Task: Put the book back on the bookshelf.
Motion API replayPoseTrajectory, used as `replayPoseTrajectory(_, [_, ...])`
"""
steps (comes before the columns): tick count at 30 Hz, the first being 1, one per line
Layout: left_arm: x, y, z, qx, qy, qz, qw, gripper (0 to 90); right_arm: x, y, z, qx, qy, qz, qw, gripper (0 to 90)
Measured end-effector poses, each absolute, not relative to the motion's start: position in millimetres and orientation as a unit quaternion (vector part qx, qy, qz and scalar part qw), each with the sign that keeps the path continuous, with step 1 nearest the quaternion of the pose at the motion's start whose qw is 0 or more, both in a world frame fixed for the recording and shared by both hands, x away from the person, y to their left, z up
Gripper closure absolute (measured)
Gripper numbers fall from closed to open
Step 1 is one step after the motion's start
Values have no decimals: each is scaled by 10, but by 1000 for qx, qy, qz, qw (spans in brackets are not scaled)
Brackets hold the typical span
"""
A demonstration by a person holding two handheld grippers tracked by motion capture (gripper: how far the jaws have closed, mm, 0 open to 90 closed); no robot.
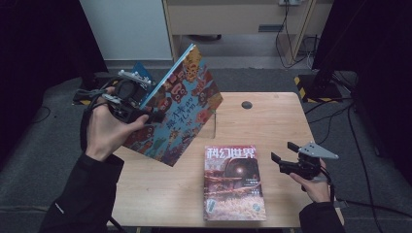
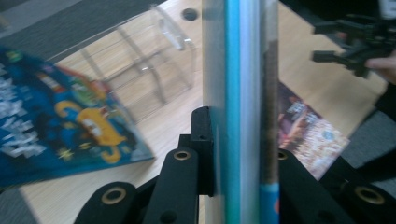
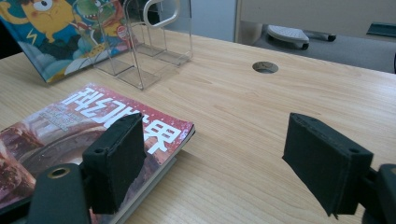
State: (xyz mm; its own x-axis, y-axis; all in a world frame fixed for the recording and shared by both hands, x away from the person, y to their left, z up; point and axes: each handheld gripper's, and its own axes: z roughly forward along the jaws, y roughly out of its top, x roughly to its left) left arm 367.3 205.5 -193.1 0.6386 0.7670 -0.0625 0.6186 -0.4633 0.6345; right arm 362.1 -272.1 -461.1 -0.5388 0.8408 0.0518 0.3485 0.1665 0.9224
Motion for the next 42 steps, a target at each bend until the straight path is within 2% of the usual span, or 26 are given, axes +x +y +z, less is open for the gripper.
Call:
replayPoseTrajectory(14, [3902,2514,-1804,813,501,116,272,808,3642,-2739,-4640,413,726,492,245,207])
replayPoseTrajectory(24, [4095,2587,-1767,790,550,117,243,808,3650,-2748,-4652,416,727,490,242,207])
replayPoseTrajectory(36, [4434,2736,-1936,754,596,93,260,808,3653,-2797,-4681,417,733,480,242,208])
replayPoseTrajectory(42, [4566,2739,-2036,751,607,89,245,807,3661,-2792,-4691,415,736,477,242,209])
